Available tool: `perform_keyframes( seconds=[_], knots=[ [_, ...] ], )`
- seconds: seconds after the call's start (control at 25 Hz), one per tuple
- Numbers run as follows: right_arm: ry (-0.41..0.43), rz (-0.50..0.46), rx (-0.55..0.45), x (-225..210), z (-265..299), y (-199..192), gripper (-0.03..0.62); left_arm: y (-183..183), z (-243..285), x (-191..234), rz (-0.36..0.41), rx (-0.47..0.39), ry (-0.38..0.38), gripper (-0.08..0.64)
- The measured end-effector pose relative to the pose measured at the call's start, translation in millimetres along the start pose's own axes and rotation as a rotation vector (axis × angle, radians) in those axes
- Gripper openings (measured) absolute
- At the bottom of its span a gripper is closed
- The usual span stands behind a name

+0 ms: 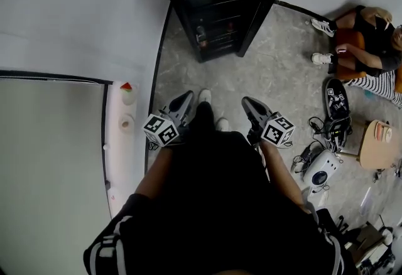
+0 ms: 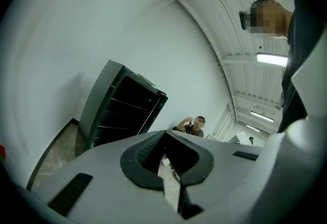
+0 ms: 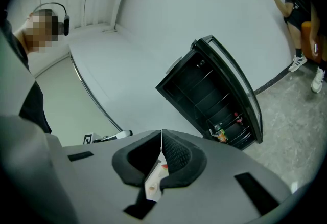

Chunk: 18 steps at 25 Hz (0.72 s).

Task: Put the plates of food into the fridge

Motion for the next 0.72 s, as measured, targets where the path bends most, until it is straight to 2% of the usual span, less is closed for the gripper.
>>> perform_keyframes(
  seconds=[0.72],
  knots=[
    [-0.046,0.013,0.003,-24.5,93.8,40.2,0.025,47.7,68.2,80.1,-0.031,0.031,-0.053,0.021]
  ],
)
Point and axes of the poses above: the fingertips, and each gripper's own axes: z forward along the fingers, x to its left, y out of its top, the point moved 4 cm from there along -z, backward along the fingers, and after that the axes turned 7 degrees about -x, right-handed, at the moved point
